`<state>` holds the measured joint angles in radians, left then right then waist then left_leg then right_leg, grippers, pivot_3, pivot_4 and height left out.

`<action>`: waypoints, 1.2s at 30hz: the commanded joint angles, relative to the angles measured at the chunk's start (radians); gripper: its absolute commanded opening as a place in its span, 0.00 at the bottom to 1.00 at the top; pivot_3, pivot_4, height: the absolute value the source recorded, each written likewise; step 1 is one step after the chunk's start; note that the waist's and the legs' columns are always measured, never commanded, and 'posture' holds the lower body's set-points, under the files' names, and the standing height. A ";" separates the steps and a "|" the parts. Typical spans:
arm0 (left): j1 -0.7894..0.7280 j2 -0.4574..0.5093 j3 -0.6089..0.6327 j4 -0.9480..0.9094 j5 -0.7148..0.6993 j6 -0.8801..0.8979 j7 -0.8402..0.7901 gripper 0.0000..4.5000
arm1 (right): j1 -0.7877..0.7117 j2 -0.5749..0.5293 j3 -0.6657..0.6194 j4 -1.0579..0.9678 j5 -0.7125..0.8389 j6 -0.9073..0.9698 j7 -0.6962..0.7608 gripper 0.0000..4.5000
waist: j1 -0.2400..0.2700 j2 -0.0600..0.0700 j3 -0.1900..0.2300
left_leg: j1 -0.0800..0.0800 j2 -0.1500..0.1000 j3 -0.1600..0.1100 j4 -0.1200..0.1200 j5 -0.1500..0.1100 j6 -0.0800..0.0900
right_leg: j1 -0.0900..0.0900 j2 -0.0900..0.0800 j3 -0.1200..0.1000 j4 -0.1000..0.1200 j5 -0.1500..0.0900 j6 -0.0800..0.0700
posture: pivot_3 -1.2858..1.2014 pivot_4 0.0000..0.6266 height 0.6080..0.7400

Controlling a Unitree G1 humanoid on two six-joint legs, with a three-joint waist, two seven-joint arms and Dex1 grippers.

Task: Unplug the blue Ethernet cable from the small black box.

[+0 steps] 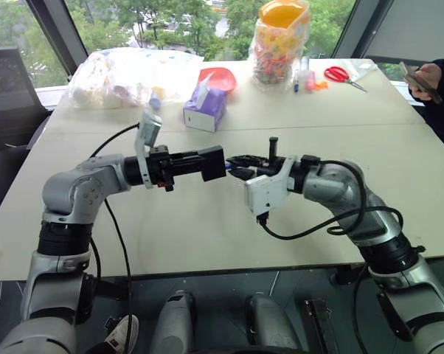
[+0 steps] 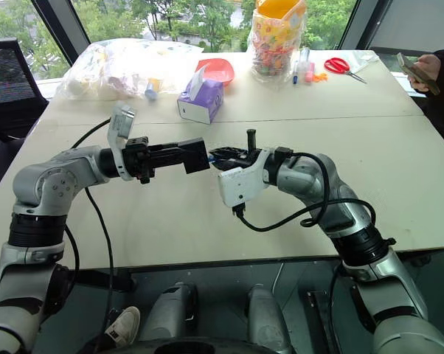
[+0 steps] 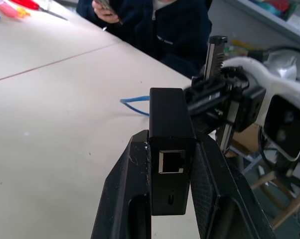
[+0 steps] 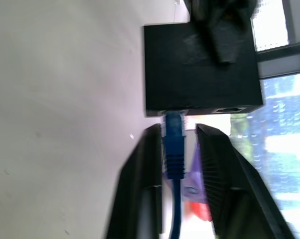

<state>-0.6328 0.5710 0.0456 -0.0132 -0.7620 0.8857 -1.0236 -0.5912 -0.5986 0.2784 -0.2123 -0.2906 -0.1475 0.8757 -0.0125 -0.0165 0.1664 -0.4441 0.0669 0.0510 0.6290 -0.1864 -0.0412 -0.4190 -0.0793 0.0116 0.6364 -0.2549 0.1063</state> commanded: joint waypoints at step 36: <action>-0.002 0.102 -0.013 -0.046 0.027 -0.148 -0.228 0.10 | -0.306 0.060 -0.144 0.085 0.947 1.353 0.178 0.58 | 0.001 0.000 0.000 | -0.004 0.000 0.000 0.000 -0.001 0.001 | -0.004 0.000 0.000 0.000 0.000 -0.001 | 0.52 0.24 0.96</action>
<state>-0.6228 0.6722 0.0191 -0.0232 -0.7304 0.7566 -1.2495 -0.8753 -0.5293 0.1428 -0.1108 0.6334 1.2076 1.0458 -0.0118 -0.0166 0.1666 -0.4482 0.0672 0.0513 0.6285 -0.1870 -0.0402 -0.4232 -0.0797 0.0114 0.6363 -0.2548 0.1057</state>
